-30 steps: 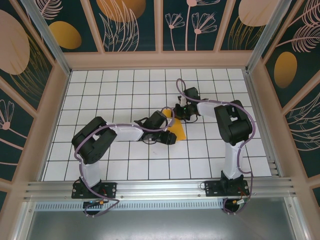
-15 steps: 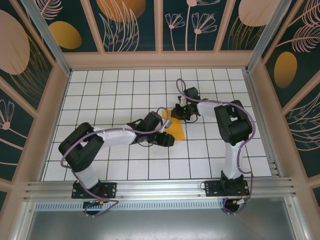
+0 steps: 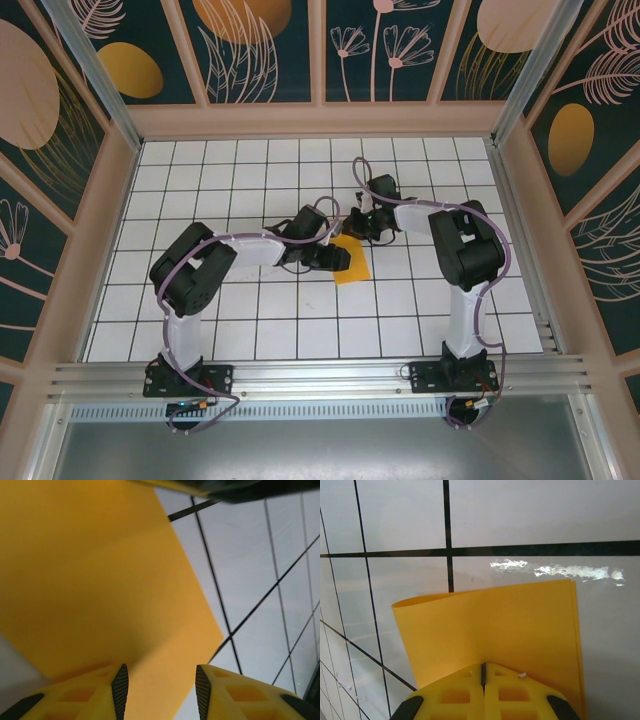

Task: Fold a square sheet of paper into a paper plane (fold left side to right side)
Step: Hold the square sheet of paper at the center of the table.

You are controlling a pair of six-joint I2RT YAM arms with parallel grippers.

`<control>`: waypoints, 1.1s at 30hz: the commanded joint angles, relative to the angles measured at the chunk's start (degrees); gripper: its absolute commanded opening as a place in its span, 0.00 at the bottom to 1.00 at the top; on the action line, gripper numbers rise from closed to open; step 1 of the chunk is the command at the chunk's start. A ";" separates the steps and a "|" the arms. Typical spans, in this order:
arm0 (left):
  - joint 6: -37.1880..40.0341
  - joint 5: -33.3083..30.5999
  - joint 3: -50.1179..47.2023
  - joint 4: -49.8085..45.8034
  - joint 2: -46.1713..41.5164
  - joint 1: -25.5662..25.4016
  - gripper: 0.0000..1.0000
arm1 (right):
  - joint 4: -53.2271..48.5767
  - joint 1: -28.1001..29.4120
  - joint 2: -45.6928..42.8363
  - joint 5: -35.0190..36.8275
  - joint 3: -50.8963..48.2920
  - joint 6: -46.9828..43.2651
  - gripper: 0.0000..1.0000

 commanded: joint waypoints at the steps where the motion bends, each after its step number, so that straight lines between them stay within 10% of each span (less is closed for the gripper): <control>1: -0.61 0.75 1.04 1.16 0.72 -0.08 0.43 | -3.05 0.66 0.35 3.39 -1.72 0.68 0.05; 16: -1.69 -1.68 -2.45 0.24 1.15 -0.29 0.41 | -7.30 -3.66 -12.70 6.98 1.63 -3.69 0.33; 33: -1.68 -3.01 -1.64 -1.03 0.96 -0.50 0.41 | 0.08 0.92 -22.16 0.38 -22.76 2.78 0.05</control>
